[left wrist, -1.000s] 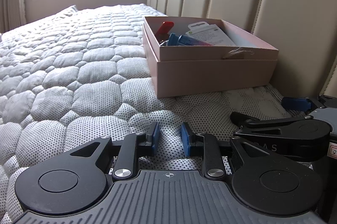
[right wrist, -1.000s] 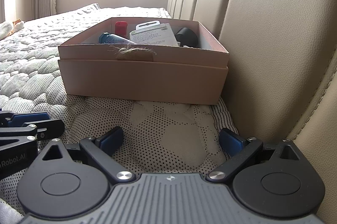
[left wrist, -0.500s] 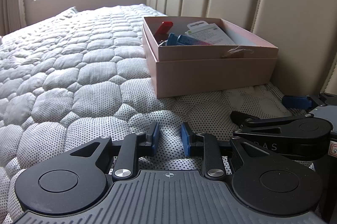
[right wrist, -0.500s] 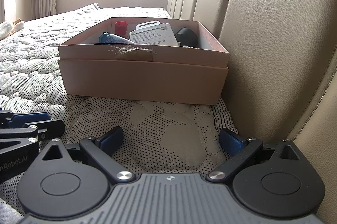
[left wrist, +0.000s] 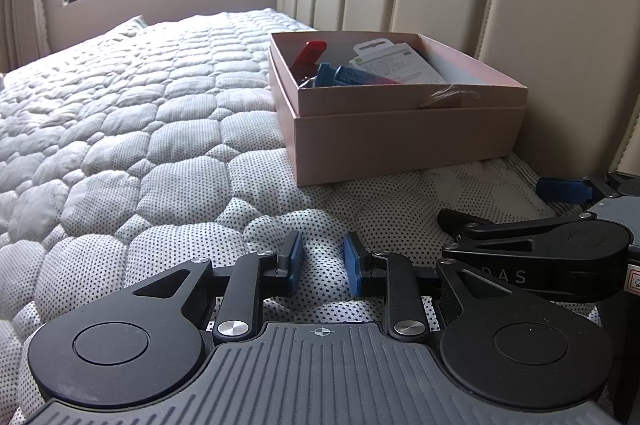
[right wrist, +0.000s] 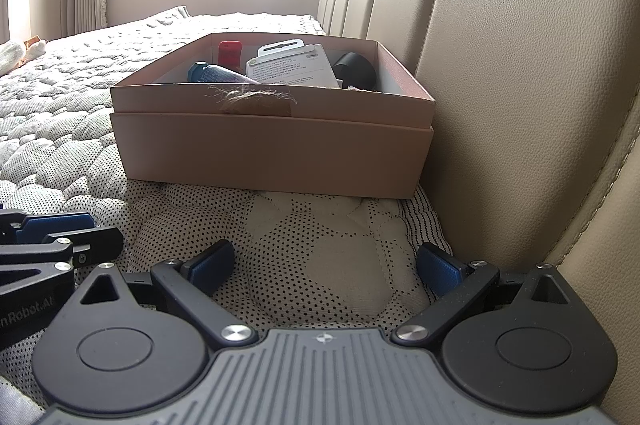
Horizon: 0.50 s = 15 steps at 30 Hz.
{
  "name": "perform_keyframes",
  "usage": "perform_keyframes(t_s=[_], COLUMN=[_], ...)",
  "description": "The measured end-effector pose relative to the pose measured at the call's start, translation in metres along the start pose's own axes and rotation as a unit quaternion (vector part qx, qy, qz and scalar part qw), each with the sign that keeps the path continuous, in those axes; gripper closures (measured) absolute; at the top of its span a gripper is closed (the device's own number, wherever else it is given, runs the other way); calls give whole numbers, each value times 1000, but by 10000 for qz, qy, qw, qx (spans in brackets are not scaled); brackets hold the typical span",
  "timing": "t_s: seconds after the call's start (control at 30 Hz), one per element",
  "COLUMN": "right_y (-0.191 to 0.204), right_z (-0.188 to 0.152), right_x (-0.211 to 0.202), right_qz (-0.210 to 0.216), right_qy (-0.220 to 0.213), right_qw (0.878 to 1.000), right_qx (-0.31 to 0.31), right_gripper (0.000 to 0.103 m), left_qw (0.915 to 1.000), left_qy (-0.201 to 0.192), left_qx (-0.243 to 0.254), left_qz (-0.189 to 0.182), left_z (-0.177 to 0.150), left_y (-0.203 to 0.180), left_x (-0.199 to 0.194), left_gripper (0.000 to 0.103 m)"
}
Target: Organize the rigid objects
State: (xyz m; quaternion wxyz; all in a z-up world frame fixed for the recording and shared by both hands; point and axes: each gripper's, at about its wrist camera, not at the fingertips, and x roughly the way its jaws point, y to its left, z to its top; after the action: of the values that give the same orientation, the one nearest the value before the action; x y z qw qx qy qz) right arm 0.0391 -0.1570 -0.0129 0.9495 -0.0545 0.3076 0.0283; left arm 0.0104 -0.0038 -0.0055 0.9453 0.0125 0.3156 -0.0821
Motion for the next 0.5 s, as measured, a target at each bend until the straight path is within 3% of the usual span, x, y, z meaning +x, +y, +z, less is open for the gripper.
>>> perform_keyframes(t_s=[0.5], right_y=[0], right_z=[0], right_x=[0], right_qz=[-1], right_qy=[-1], right_qw=[10000], right_qx=[-1], right_gripper=[5], left_qw=[9999], left_qy=[28], left_qx=[136], left_qz=[65], left_z=[1], left_y=[-4], left_x=[1], left_gripper=[76])
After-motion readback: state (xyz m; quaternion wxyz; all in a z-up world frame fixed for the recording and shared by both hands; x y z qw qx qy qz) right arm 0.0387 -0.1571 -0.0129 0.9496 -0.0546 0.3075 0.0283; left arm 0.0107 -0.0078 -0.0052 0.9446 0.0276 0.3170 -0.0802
